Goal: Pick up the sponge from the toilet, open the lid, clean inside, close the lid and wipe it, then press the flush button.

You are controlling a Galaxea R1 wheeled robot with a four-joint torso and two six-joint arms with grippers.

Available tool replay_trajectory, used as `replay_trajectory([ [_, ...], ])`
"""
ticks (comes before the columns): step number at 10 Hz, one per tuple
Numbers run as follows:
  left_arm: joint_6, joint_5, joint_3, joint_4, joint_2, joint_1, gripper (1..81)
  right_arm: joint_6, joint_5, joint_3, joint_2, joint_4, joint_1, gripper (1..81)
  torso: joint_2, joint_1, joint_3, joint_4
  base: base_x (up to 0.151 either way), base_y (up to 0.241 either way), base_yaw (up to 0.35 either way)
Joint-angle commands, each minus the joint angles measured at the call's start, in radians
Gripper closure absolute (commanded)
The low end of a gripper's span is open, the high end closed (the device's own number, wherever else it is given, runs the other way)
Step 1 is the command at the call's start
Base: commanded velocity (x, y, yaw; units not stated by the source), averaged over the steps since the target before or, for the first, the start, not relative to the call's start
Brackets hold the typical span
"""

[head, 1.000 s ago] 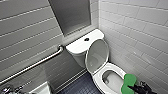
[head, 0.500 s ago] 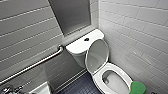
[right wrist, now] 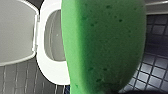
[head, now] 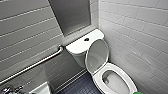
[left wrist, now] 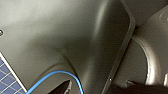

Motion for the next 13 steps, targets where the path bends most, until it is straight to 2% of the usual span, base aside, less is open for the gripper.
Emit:
replay_trajectory([
  [1,0.009,0.085,0.005,-0.003,-0.004,0.019,1.0,-0.052,-0.075,0.095,-0.079,-0.002,0.025,81.1,0.0,0.0,0.0,0.0,0.0,0.0,0.0],
  [2,0.009,0.085,0.006,-0.003,-0.004,0.018,1.0,-0.063,-0.108,0.114,-0.094,-0.004,0.049,81.1,0.0,0.0,0.0,0.0,0.0,0.0,0.0],
  [3,0.009,0.085,0.006,-0.003,-0.004,0.019,1.0,-0.076,-0.173,0.138,-0.112,-0.004,0.116,81.1,0.0,0.0,0.0,0.0,0.0,0.0,0.0],
  [6,0.009,0.083,0.006,-0.003,-0.004,0.019,1.0,-0.08,-0.423,0.178,-0.117,-0.002,0.338,81.1,0.0,0.0,0.0,0.0,0.0,0.0,0.0],
  [8,0.009,0.083,0.006,-0.003,-0.004,0.018,1.0,-0.079,-0.557,0.122,-0.073,0.027,0.454,81.1,0.0,0.0,0.0,0.0,0.0,0.0,0.0],
  [11,0.009,0.083,0.006,-0.003,-0.004,0.018,1.0,-0.071,-0.798,-0.021,0.036,0.019,0.623,81.1,0.0,0.0,0.0,0.0,0.0,0.0,0.0],
  [12,0.009,0.083,0.006,-0.003,-0.004,0.016,1.0,-0.07,-0.849,-0.061,0.062,0.016,0.663,81.1,0.0,0.0,0.0,0.0,0.0,0.0,0.0],
  [13,0.009,0.083,0.006,-0.004,-0.006,0.018,1.0,-0.069,-0.869,-0.081,0.076,0.016,0.692,81.1,0.0,0.0,0.0,0.0,0.0,0.0,0.0],
])
